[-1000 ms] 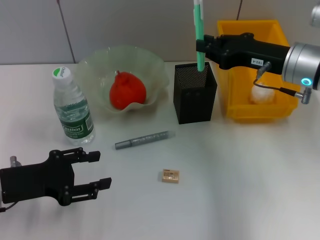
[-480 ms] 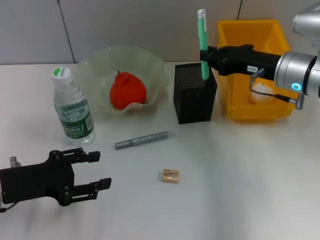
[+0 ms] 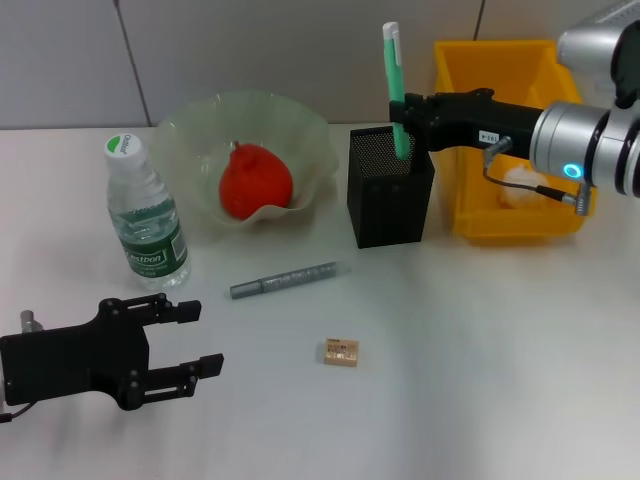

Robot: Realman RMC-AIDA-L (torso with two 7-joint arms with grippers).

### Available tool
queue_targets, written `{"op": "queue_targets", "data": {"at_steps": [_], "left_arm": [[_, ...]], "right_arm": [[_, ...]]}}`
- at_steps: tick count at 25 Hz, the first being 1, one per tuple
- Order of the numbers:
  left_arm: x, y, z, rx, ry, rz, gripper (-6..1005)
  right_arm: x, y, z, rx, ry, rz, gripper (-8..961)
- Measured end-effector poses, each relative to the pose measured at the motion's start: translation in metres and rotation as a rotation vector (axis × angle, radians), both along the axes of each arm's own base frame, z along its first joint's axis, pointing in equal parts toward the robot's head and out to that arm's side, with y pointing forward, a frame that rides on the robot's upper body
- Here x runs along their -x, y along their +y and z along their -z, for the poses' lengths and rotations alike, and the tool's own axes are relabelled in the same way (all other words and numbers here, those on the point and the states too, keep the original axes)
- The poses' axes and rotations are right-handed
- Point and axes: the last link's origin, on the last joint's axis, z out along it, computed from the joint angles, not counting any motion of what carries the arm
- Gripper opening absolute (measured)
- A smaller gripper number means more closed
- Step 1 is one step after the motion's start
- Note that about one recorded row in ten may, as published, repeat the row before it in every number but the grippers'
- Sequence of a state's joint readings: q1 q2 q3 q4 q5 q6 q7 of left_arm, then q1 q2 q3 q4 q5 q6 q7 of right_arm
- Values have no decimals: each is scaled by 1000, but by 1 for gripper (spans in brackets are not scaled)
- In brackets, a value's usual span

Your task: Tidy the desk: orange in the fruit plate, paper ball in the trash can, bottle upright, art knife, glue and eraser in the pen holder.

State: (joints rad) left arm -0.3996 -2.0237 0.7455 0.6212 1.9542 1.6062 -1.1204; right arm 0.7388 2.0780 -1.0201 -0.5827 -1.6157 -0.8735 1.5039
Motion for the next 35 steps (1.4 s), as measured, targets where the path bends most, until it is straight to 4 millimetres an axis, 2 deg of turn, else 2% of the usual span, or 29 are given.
{"op": "queue_targets", "data": {"at_steps": [9,21,25,29,35], "left_arm": [[-2,1,1,0,-1,7,713],[-2,3,-2,1,1,7,713],[-3,4,-3,-4,3,10,713],[-3,4,-3,-4,2,8,713],[-3,3,-2,-1,-3,9,713]], "right_arm": [[6,7,3,-11,-12,6,162],[6,6,6,5,-13,12,162],[5,5,6,8,-5,18,313],[3,5,4,5,7,28,541],[4,5,1,15,45,57,726]]}}
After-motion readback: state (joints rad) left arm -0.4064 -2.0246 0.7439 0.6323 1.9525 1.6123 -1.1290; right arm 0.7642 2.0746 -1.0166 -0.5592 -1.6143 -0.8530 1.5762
